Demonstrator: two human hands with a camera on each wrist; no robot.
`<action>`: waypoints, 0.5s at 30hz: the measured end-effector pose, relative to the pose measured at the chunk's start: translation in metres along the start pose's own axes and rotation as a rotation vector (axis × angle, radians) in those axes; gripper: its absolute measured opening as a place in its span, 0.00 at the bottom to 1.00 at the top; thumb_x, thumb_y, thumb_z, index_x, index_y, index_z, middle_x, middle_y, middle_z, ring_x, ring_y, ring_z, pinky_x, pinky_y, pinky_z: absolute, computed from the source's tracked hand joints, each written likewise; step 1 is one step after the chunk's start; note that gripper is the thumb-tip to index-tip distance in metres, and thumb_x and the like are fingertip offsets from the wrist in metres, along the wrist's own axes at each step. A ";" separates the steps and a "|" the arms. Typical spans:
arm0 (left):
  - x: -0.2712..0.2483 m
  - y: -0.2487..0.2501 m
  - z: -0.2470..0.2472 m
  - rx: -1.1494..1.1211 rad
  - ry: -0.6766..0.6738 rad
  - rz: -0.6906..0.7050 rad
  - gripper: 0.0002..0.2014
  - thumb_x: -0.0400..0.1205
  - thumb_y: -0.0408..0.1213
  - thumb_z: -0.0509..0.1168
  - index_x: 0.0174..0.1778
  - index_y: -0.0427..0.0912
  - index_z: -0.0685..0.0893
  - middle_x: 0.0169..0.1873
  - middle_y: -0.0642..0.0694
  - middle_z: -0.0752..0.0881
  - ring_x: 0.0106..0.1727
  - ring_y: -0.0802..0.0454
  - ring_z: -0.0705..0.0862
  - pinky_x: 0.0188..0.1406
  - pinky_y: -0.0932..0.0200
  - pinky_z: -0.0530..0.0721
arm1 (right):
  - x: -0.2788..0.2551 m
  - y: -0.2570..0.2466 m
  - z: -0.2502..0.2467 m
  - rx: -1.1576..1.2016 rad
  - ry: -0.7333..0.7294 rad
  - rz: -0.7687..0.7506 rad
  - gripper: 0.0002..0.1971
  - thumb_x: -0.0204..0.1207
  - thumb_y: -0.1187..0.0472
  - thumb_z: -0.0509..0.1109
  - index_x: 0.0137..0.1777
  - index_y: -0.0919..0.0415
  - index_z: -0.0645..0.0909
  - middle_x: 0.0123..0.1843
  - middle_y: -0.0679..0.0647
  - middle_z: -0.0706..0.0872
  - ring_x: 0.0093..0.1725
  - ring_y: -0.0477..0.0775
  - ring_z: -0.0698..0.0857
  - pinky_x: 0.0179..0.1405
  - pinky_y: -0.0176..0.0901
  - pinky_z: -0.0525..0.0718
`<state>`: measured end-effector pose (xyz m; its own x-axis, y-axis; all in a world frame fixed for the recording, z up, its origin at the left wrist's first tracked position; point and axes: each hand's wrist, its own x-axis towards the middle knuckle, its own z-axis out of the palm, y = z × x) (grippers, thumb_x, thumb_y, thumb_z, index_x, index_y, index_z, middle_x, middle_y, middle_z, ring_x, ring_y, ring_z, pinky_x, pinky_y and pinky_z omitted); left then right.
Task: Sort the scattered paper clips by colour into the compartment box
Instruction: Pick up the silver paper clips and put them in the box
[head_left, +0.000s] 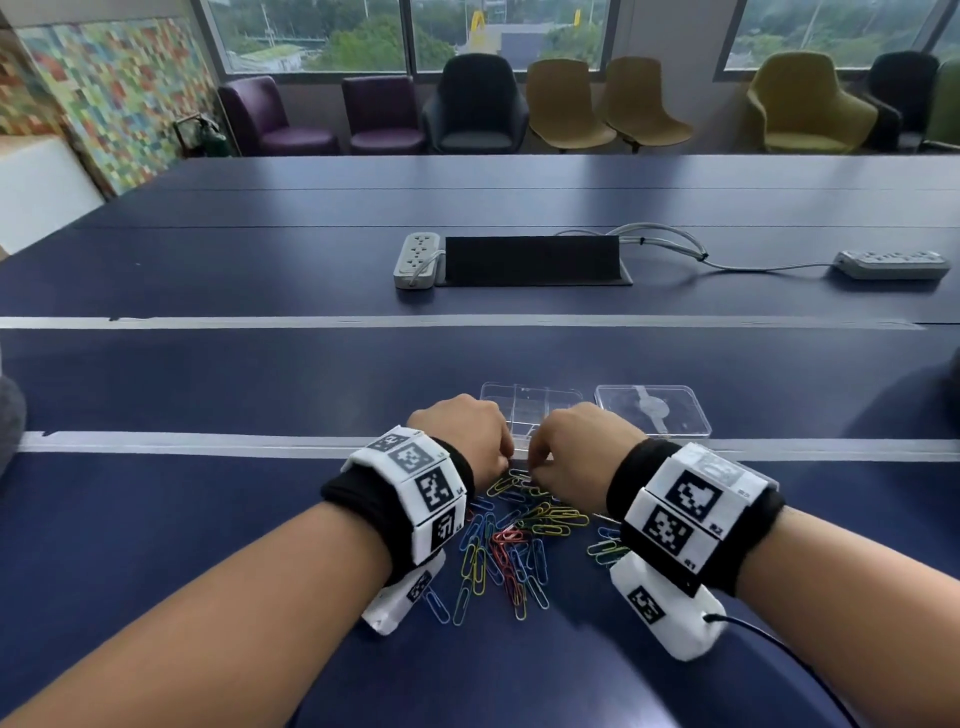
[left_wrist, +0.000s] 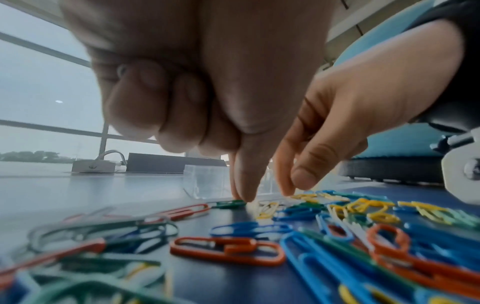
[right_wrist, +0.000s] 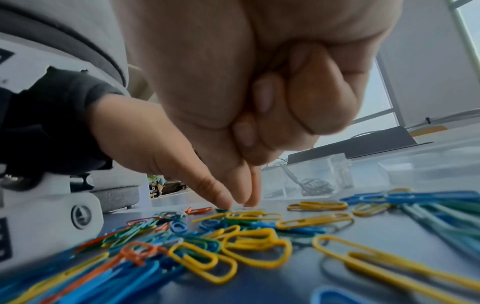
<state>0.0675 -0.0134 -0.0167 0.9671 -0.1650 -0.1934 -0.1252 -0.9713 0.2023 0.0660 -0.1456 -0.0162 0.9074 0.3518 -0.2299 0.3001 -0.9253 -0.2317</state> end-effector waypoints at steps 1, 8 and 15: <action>0.001 0.001 0.000 0.021 0.002 0.006 0.11 0.79 0.47 0.65 0.55 0.61 0.87 0.57 0.54 0.86 0.59 0.50 0.84 0.47 0.58 0.75 | 0.000 0.001 0.000 0.012 0.011 0.007 0.12 0.75 0.59 0.64 0.50 0.52 0.89 0.51 0.56 0.90 0.49 0.59 0.87 0.52 0.48 0.88; 0.000 0.005 0.002 0.128 0.001 0.058 0.10 0.79 0.44 0.65 0.52 0.56 0.88 0.53 0.49 0.87 0.55 0.46 0.85 0.49 0.54 0.79 | 0.006 0.000 0.002 -0.017 -0.010 0.023 0.10 0.74 0.52 0.70 0.52 0.50 0.89 0.53 0.54 0.88 0.51 0.58 0.86 0.50 0.48 0.86; -0.004 0.003 0.000 0.046 -0.056 0.033 0.10 0.77 0.42 0.63 0.50 0.53 0.88 0.52 0.49 0.87 0.54 0.45 0.85 0.49 0.55 0.80 | 0.011 -0.006 0.002 -0.136 -0.093 -0.012 0.09 0.74 0.56 0.67 0.43 0.63 0.83 0.37 0.56 0.80 0.39 0.59 0.79 0.39 0.43 0.80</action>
<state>0.0629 -0.0161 -0.0154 0.9486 -0.2054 -0.2409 -0.1684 -0.9717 0.1657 0.0732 -0.1357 -0.0195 0.8741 0.3690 -0.3159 0.3539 -0.9292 -0.1062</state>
